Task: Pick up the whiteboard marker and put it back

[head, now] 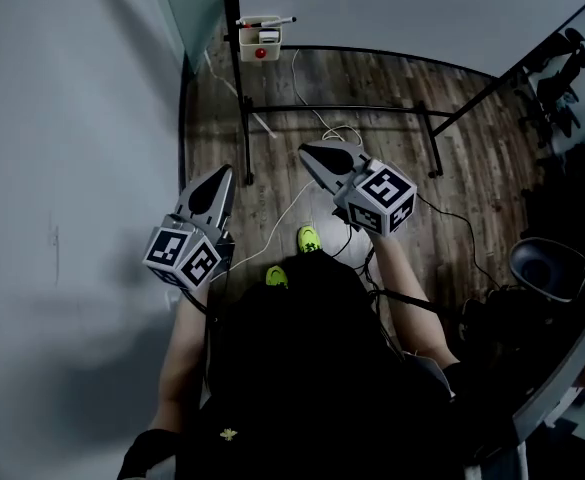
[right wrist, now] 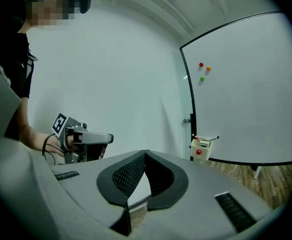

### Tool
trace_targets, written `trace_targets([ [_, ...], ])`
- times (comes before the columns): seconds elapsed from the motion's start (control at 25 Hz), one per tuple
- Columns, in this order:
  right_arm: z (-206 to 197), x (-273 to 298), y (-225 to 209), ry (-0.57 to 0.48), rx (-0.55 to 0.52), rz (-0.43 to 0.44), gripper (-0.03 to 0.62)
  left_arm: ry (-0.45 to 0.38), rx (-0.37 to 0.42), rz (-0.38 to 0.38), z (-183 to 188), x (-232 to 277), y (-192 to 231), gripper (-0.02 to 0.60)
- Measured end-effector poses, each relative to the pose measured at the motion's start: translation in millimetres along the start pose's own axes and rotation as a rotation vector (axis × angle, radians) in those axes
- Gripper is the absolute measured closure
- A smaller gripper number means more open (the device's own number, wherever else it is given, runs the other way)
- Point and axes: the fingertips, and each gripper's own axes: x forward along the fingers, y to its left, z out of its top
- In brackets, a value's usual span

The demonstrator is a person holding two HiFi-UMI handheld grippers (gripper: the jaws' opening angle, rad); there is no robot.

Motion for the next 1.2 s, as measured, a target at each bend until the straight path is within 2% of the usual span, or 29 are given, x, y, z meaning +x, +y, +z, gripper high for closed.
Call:
trace_targets([
  [0.24, 3, -3, 10, -0.005, -0.041, -0.013, 0.585, 0.010, -0.005, -0.015, -5, 2, -10, 0.549],
  [0.48, 1, -4, 17, 0.005, -0.058, 0.009, 0.585, 0.025, -0.010, -0.029, -11, 9, -21, 0.549],
  [1.2, 1, -7, 18, -0.003, -0.050, 0.010, 0.585, 0.020, 0.004, -0.036, -9, 16, -27, 0.550],
])
